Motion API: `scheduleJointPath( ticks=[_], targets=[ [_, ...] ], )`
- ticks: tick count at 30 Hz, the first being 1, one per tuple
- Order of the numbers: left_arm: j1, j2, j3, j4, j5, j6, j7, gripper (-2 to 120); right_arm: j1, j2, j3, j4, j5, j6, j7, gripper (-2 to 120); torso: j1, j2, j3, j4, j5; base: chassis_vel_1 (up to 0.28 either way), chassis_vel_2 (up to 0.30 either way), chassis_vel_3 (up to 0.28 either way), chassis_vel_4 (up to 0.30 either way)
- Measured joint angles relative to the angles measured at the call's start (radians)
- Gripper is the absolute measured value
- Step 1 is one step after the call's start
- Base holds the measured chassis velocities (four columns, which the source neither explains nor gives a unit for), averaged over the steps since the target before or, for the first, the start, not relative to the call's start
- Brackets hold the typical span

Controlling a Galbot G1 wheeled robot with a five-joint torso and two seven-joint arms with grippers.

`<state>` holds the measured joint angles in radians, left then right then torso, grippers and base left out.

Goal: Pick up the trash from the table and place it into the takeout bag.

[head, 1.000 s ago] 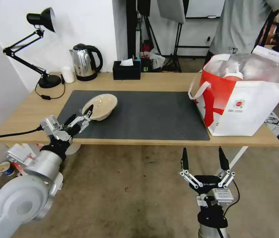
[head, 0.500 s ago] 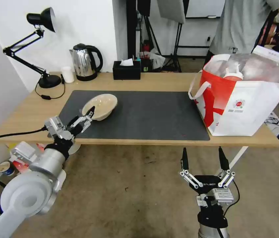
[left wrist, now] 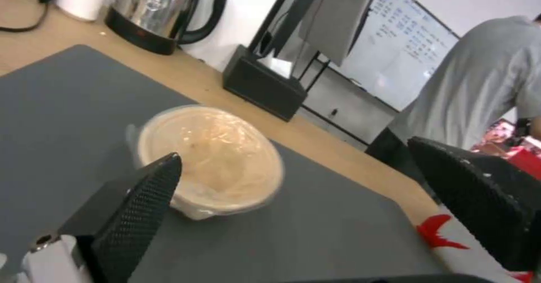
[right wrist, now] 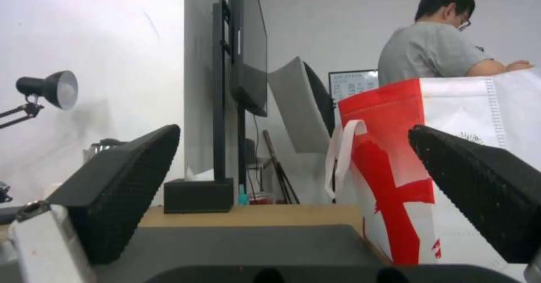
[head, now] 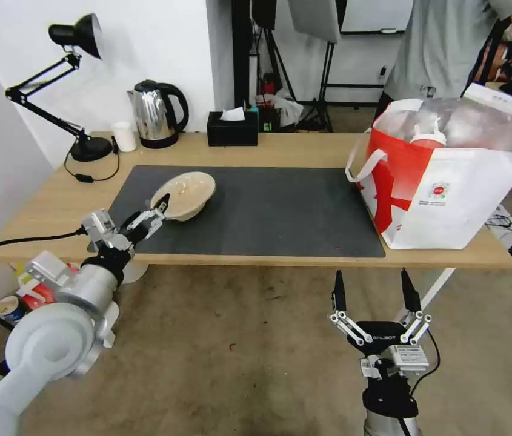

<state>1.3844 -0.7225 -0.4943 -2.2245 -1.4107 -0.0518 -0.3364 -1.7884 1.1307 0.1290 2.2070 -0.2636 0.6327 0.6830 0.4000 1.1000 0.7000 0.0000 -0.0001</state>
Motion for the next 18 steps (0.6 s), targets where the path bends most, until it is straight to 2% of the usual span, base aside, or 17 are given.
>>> scheduleJointPath(
  ticks=[10, 18],
  targets=[
    [0.013, 0.007, -0.030, 0.026, -0.006, 0.000, 0.000, 100, 0.000, 0.000, 0.000, 0.000, 0.000, 0.000, 0.000, 100, 0.000, 0.000, 0.000, 0.0001, 0.0000, 0.000, 0.000, 0.000, 0.000],
    [0.005, 0.000, -0.008, 0.049, -0.008, 0.013, -0.002, 100, 0.000, 0.000, 0.000, 0.000, 0.000, 0.000, 0.000, 100, 0.000, 0.000, 0.000, 0.0000, 0.0000, 0.000, 0.000, 0.000, 0.000]
  ],
)
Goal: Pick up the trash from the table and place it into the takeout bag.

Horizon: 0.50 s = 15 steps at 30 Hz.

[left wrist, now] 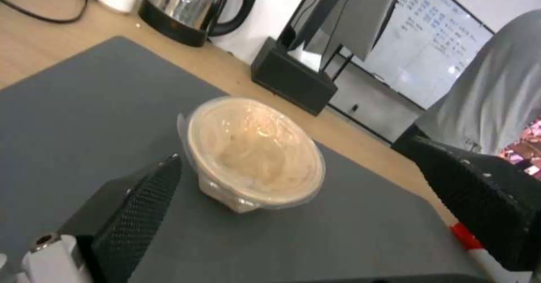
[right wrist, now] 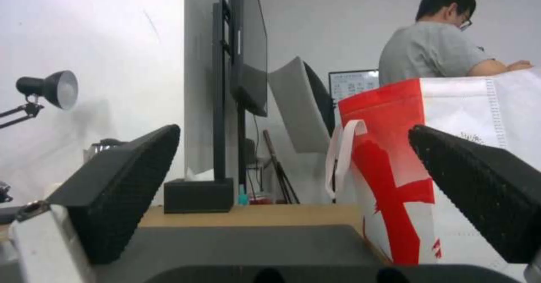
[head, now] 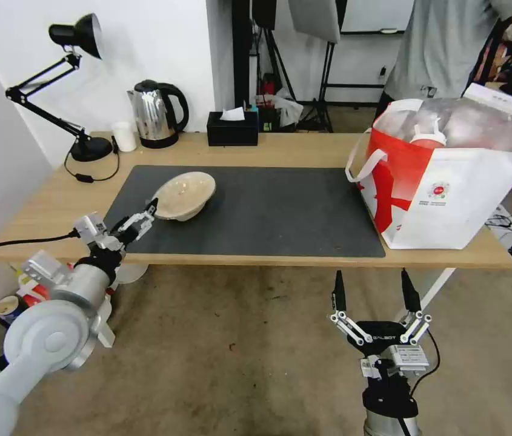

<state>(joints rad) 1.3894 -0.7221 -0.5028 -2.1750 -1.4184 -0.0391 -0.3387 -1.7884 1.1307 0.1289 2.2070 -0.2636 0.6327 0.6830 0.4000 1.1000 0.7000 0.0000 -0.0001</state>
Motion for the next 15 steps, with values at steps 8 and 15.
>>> scheduleJointPath(
  ticks=[8, 15],
  targets=[
    [-0.030, -0.004, 0.036, 0.016, -0.003, 0.007, -0.001, 100, 0.000, 0.000, 0.000, 0.000, 0.000, 0.000, 0.000, 100, 0.000, 0.000, 0.000, 0.0000, 0.0000, 0.000, 0.000, 0.000, 0.000],
    [-0.057, -0.009, 0.065, 0.020, 0.000, 0.007, 0.000, 100, 0.000, 0.000, 0.000, 0.000, 0.000, 0.000, 0.000, 100, 0.000, 0.000, 0.000, 0.0000, 0.0000, 0.000, 0.000, 0.000, 0.000]
  ],
)
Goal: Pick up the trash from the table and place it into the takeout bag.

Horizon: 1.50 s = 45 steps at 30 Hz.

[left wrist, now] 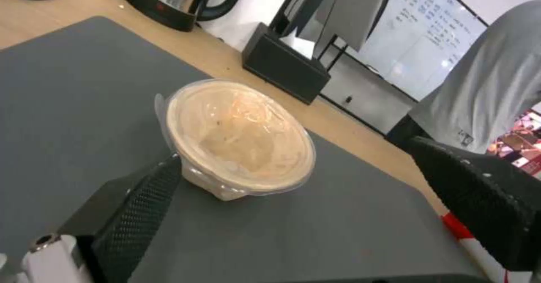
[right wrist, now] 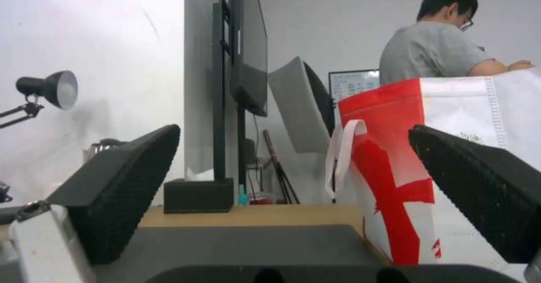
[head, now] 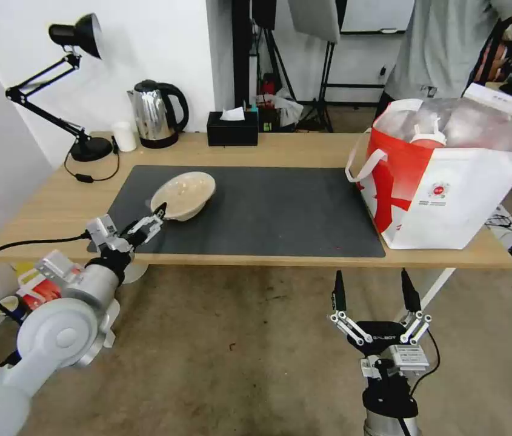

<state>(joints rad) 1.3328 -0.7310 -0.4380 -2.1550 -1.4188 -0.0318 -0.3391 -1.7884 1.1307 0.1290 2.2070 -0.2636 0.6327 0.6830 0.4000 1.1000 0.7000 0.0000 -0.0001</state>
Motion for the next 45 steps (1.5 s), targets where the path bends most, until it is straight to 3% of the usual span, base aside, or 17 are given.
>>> scheduleJointPath(
  ticks=[14, 26, 30, 36, 45],
  targets=[
    [-0.020, 0.017, 0.006, -0.021, 0.001, 0.000, 0.001, 100, 0.000, 0.000, 0.000, 0.000, 0.000, 0.000, 0.000, 100, 0.000, 0.000, 0.000, 0.0000, 0.0001, 0.000, 0.000, 0.000, 0.000],
    [-0.062, 0.007, 0.044, 0.012, 0.005, 0.000, 0.001, 100, 0.000, 0.000, 0.000, 0.000, 0.000, 0.000, 0.000, 100, 0.000, 0.000, 0.000, 0.0000, 0.0000, 0.000, 0.000, 0.000, 0.000],
    [-0.047, 0.013, 0.029, 0.006, 0.008, -0.001, -0.003, 100, 0.000, 0.000, 0.000, 0.000, 0.000, 0.000, 0.000, 100, 0.000, 0.000, 0.000, -0.0001, -0.0002, 0.000, 0.000, 0.000, 0.000],
    [0.013, 0.049, -0.061, -0.041, -0.010, -0.001, -0.028, 100, 0.000, 0.000, 0.000, 0.000, 0.000, 0.000, 0.000, 100, 0.000, 0.000, 0.000, 0.0001, 0.0002, 0.000, 0.000, 0.000, 0.000],
    [0.002, 0.013, -0.028, -0.017, -0.007, 0.007, -0.037, 100, 0.000, 0.000, 0.000, 0.000, 0.000, 0.000, 0.000, 100, 0.000, 0.000, 0.000, 0.0000, 0.0000, 0.000, 0.000, 0.000, 0.000]
  ],
)
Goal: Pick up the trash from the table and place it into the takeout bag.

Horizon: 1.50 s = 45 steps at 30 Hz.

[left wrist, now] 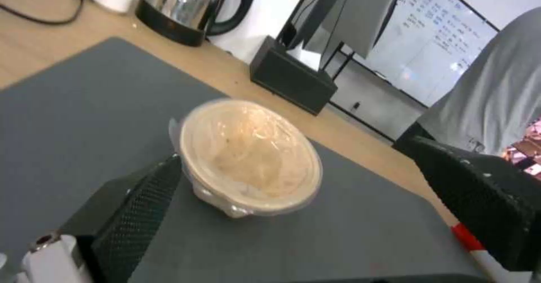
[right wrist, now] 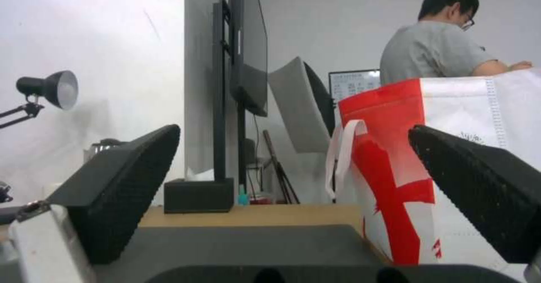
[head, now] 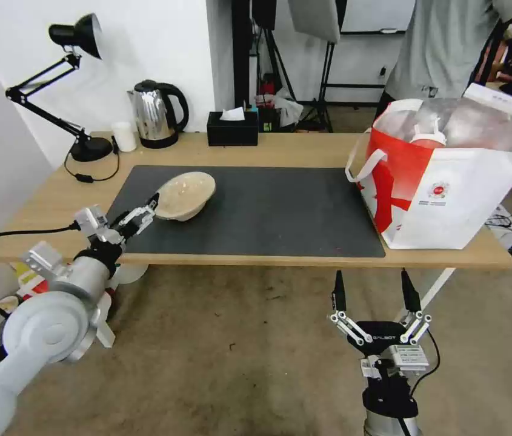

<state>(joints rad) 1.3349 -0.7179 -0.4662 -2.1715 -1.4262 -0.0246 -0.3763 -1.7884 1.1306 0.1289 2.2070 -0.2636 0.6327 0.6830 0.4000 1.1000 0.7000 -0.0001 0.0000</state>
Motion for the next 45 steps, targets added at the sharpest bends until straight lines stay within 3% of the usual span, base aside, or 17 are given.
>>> scheduleJointPath(
  ticks=[45],
  targets=[
    [-0.230, -0.057, 0.231, 0.193, 0.046, 0.011, 0.011, 100, 0.000, 0.000, 0.000, 0.000, 0.000, 0.000, 0.000, 100, 0.000, 0.000, 0.000, 0.0001, 0.0000, 0.000, 0.000, 0.000, 0.000]
  ],
)
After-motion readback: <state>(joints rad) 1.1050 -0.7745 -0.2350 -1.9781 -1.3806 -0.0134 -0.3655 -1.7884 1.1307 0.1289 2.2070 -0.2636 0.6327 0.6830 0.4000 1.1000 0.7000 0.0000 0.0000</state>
